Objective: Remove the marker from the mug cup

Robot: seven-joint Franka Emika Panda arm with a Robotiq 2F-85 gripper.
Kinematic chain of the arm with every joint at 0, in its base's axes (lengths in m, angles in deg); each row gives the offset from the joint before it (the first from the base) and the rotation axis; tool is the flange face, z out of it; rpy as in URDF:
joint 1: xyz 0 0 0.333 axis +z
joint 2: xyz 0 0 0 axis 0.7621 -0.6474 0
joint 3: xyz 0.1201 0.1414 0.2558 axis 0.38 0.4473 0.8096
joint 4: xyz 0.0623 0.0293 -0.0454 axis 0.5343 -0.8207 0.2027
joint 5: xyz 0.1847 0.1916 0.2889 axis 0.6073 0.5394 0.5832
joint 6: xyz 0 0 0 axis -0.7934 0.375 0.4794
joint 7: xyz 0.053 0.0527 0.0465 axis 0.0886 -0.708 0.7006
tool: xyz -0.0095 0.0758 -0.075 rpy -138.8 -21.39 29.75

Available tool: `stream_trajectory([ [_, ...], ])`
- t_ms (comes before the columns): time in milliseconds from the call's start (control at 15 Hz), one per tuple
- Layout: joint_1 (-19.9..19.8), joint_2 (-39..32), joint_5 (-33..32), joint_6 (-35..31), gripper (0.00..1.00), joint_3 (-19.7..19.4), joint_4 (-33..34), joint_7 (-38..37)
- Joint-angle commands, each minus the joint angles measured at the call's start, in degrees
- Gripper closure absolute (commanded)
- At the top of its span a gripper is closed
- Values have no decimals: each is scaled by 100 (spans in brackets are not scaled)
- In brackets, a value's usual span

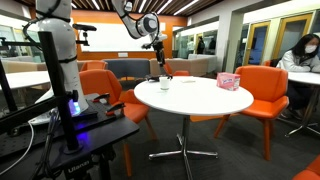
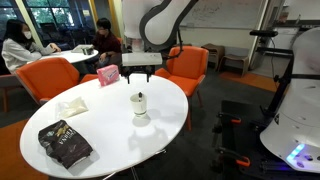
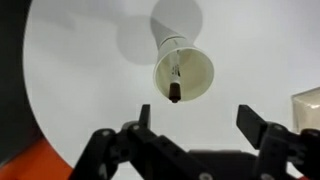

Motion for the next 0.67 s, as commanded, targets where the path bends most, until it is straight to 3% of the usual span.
stream_trajectory([
  [0, 269, -219, -205, 228, 14, -174, 192, -825],
  [333, 391, -503, -120, 245, 32, -262, 311, -1175],
  [600, 437, -696, -74, 274, 27, -381, 415, -1231],
])
